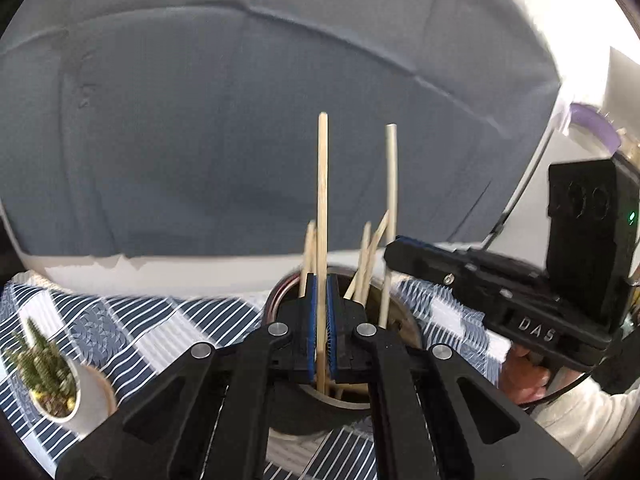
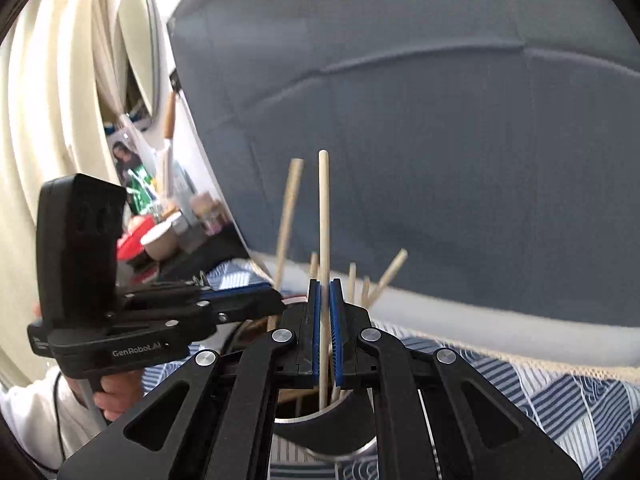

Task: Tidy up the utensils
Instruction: 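Lower both chopsticks into the black cup beside the others, then open both tools to release the chopsticks and pull back from the cup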

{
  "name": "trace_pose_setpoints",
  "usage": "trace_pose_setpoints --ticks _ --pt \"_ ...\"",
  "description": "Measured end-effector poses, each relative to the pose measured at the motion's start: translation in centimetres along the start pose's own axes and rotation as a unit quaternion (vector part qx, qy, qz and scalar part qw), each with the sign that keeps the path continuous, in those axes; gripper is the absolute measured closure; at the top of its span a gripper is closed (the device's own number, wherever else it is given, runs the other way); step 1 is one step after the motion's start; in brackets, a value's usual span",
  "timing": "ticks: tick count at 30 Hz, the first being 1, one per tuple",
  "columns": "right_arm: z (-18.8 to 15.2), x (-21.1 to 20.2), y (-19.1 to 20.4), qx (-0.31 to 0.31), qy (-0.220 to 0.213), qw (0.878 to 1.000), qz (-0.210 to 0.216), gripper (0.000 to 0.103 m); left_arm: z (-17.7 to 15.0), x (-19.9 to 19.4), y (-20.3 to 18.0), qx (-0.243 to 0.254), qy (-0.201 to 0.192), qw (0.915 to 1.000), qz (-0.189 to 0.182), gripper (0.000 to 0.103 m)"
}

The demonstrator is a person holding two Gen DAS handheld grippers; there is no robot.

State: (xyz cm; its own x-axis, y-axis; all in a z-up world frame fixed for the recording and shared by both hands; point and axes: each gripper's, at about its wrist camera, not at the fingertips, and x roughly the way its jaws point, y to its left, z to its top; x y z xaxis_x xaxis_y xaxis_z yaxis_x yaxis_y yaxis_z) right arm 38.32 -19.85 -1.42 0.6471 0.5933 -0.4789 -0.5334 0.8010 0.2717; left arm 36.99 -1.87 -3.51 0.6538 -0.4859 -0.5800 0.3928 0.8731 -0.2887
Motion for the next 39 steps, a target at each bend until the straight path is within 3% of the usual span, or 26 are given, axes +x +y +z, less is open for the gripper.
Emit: trace_pose_setpoints --ticks 13,26,31,32,33,35,37,39 --pt "-0.9 2.1 1.2 -0.012 0.082 0.996 -0.033 0.098 -1.0 0.2 -0.5 0.006 0.073 0.9965 0.04 0.098" --pt "-1.9 2.7 2.2 -0.041 0.1 0.993 -0.051 0.097 -0.7 0.8 -0.8 0.01 0.087 0.9947 0.053 0.098" --pt "-1.6 1.4 2.2 -0.047 0.085 0.994 -0.041 0.095 -0.5 -0.2 -1.1 0.012 0.077 0.9951 0.062 0.082" --pt "-1.6 1.1 2.3 -0.05 0.082 0.995 -0.037 0.089 -0.5 -0.4 -1.2 0.014 0.073 0.9951 0.065 0.079" --pt "-1.7 0.7 2.2 -0.052 0.076 0.995 -0.034 0.073 -0.4 -0.6 -1.3 0.014 0.071 0.9951 0.067 0.074" --pt "-1.8 -0.2 2.2 -0.056 0.066 0.996 -0.036 0.058 -0.5 -1.2 -1.4 0.017 0.068 0.9944 0.079 0.066" --pt "-1.8 -1.0 2.2 -0.061 0.06 0.996 -0.03 0.056 -0.6 -1.8 -1.6 0.016 0.065 0.9942 0.083 0.059" --pt "-1.8 -1.6 2.1 -0.063 0.057 0.996 -0.029 0.041 -0.7 -2.5 -1.8 0.016 0.061 0.9935 0.095 0.046"
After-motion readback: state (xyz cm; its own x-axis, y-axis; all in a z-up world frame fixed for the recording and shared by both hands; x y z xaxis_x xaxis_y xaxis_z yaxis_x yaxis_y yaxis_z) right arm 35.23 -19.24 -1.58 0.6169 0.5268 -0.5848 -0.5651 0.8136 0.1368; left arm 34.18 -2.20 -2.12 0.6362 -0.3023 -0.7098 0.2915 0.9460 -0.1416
